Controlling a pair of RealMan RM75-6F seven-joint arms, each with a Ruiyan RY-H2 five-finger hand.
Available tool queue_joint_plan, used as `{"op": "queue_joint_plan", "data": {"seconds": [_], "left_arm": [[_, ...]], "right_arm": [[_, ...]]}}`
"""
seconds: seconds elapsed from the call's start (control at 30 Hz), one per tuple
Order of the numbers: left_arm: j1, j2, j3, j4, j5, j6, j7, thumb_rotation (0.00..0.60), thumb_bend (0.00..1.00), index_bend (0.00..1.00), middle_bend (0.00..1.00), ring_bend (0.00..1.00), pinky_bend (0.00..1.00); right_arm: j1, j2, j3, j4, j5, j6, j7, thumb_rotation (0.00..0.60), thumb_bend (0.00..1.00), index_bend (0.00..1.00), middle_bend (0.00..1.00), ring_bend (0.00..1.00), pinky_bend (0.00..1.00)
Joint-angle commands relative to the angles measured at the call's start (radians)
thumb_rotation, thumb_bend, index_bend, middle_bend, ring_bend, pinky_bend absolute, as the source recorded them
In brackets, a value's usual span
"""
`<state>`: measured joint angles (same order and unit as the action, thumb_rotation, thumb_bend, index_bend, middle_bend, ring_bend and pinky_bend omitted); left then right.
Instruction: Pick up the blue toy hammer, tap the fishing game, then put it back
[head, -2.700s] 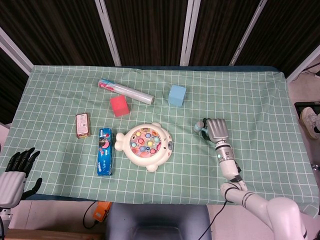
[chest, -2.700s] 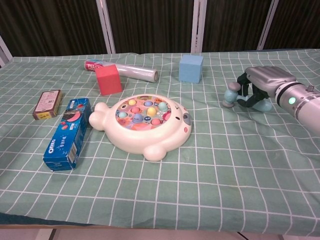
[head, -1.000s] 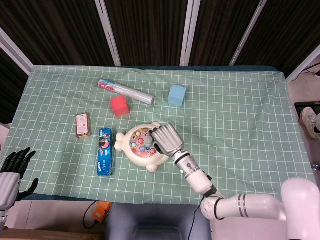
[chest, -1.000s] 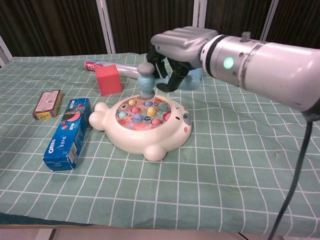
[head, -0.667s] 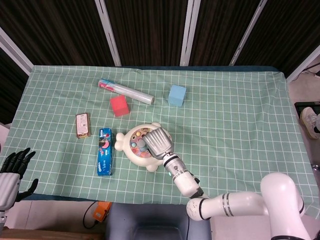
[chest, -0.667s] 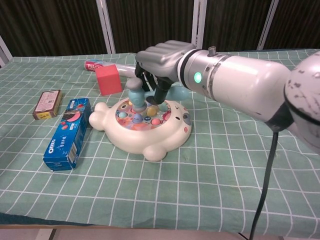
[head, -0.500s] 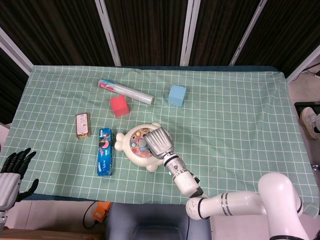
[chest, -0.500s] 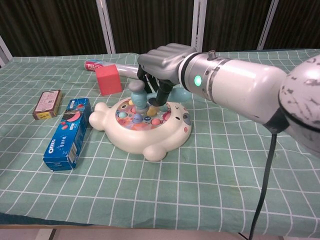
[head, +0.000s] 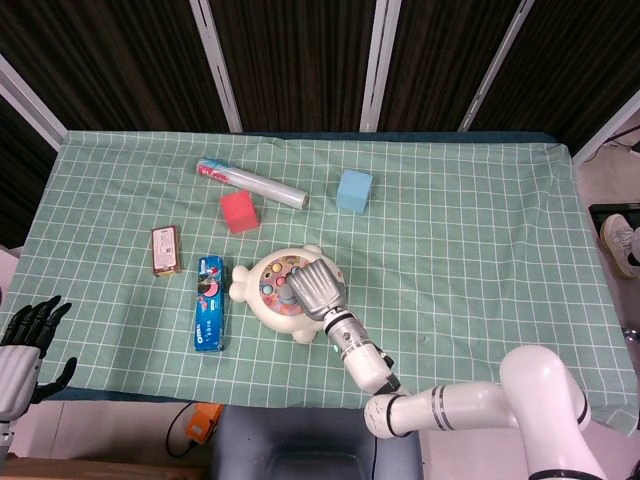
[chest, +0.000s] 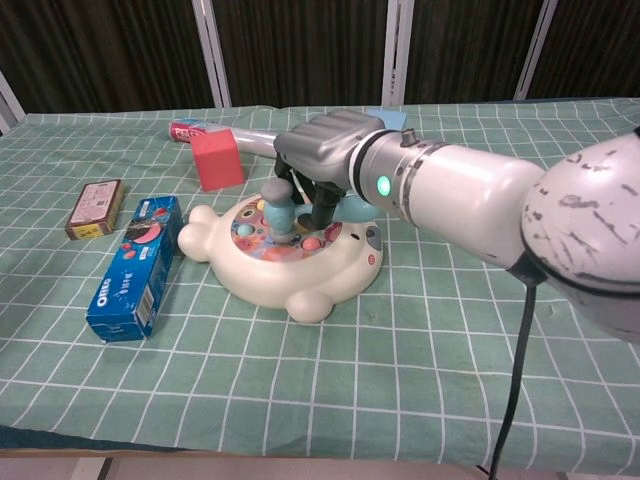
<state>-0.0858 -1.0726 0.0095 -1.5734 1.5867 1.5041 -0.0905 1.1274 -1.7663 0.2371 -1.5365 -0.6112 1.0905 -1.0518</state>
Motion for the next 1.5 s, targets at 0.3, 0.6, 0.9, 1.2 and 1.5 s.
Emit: {"op": "queue_joint_plan", "data": {"seconds": [0.3, 0.6, 0.9, 1.2, 1.5], "left_arm": [[0.001, 0.000, 0.000, 0.000, 0.000, 0.000, 0.002, 0.600, 0.40, 0.00, 0.00, 0.00, 0.05], [0.000, -0.001, -0.001, 0.000, -0.003, -0.003, 0.004, 0.600, 0.40, 0.00, 0.00, 0.00, 0.05], [0.000, 0.000, -0.002, 0.001, -0.003, -0.003, 0.000, 0.600, 0.39, 0.00, 0.00, 0.00, 0.05], [0.001, 0.000, -0.002, 0.001, -0.002, 0.000, 0.000, 0.600, 0.39, 0.00, 0.00, 0.00, 0.05], [-0.001, -0.002, -0.002, -0.001, -0.004, -0.006, 0.008, 0.600, 0.40, 0.00, 0.00, 0.00, 0.05]], "right_arm": [[-0.008, 0.029, 0.013, -0.009, -0.023, 0.024, 0.046, 0.600, 0.62, 0.99, 0.71, 0.83, 0.89], [-0.008, 0.024, 0.008, 0.022, -0.012, 0.014, 0.064, 0.600, 0.61, 0.99, 0.71, 0.83, 0.89], [0.000, 0.005, -0.004, 0.059, 0.012, 0.006, 0.051, 0.600, 0.62, 0.99, 0.71, 0.83, 0.89], [-0.011, 0.034, 0.015, 0.040, -0.001, 0.034, 0.071, 0.600, 0.61, 0.99, 0.71, 0.83, 0.89], [-0.028, 0.060, 0.010, 0.053, 0.013, 0.021, 0.091, 0.600, 0.61, 0.99, 0.71, 0.83, 0.89]]}}
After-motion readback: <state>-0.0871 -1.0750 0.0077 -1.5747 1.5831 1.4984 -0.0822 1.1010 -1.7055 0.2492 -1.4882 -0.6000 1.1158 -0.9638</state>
